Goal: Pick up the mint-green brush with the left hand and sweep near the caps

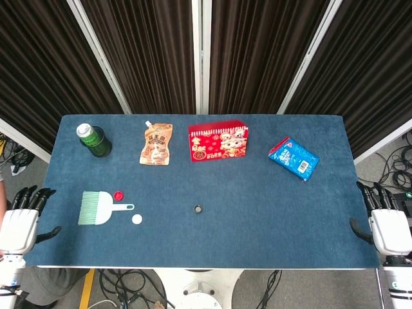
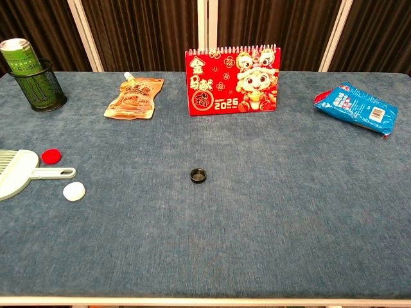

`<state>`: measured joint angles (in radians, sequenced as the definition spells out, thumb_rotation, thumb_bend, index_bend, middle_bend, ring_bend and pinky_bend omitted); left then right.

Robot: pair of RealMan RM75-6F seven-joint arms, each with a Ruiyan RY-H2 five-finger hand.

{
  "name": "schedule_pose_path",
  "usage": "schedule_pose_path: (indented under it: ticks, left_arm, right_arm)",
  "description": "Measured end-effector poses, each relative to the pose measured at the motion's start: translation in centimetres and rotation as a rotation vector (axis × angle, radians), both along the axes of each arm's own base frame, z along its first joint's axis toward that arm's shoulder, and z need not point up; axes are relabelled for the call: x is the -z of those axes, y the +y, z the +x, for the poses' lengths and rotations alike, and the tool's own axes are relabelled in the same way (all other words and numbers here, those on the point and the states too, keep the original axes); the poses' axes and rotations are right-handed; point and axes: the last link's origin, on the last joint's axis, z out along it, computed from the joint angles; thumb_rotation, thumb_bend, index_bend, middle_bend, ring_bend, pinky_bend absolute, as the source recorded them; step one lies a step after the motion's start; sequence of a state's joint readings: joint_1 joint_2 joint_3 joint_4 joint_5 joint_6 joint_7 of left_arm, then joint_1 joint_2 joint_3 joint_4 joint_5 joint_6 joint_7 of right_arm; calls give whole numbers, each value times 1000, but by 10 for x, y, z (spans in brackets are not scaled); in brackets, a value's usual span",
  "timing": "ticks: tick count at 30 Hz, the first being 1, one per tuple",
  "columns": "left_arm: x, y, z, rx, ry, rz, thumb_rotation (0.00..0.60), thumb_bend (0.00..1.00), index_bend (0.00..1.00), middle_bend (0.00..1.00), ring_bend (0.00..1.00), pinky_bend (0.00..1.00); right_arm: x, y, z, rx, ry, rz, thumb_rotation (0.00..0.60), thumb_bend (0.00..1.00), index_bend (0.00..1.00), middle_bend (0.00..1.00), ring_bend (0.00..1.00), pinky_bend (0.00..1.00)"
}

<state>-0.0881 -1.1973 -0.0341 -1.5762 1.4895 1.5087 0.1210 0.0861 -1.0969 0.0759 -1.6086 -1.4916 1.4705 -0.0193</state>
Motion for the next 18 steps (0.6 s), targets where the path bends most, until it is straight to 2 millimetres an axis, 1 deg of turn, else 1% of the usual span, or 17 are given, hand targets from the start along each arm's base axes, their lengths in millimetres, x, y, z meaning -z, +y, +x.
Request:
schedule_pose_path:
  ticks: [7, 11, 15, 18]
  left_arm:
    - [3, 3, -1, 5, -3, 8, 600, 7, 186, 171, 90, 100]
    - [2, 9, 2, 20, -3, 11, 600, 7, 186, 171, 90, 100]
    - [6, 15, 5, 25, -13, -3, 600, 8, 186, 206, 90, 100]
    - [10, 25, 10, 33, -25, -27, 600, 8, 219, 230, 90, 100]
  right_arm:
    - [-2, 0, 2, -6, -6, -13, 600, 254, 25, 148, 7, 99]
    - [-4, 1, 2, -12, -7, -23, 600, 254, 25, 144, 7, 99]
    - [-8, 0, 2, -11, -11, -46, 600, 254, 25, 130, 7, 99]
    - [-11, -2, 0, -8, -14, -55, 600, 254, 25, 124, 7, 99]
